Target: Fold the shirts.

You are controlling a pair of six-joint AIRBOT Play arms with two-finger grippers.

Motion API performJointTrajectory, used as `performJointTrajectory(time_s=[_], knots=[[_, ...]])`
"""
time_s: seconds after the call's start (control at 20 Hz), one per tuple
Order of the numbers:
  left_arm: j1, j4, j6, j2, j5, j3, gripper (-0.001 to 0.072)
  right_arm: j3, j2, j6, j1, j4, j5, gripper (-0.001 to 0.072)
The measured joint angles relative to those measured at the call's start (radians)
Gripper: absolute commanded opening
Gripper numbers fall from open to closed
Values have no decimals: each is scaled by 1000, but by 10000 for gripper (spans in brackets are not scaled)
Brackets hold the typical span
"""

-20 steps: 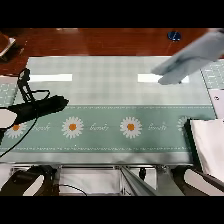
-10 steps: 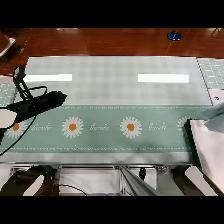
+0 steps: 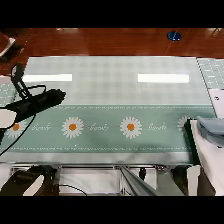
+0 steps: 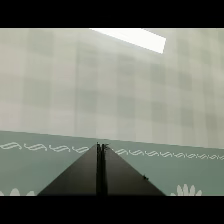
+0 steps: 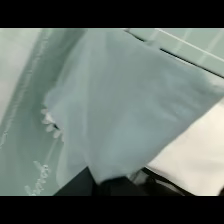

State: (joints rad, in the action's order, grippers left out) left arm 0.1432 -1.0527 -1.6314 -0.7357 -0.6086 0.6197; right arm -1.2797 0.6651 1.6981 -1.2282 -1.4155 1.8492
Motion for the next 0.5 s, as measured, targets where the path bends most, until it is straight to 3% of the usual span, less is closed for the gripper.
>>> performJointTrajectory(time_s=[0.1,0.15,0.2,0.45,0.5], knots=[[0,0,0,0,1,0,16,91,-80,24,-14,-124,2,55],[1,0,0,0,7,0,16,136,-116,32,-12,-177,2,212],[3,0,0,0,10,0,16,184,-149,46,-4,-236,3,420],[37,0,-2,0,61,0,16,288,-188,65,74,-402,-11,397],[44,0,-2,0,79,0,16,266,-165,64,92,-410,-32,323]])
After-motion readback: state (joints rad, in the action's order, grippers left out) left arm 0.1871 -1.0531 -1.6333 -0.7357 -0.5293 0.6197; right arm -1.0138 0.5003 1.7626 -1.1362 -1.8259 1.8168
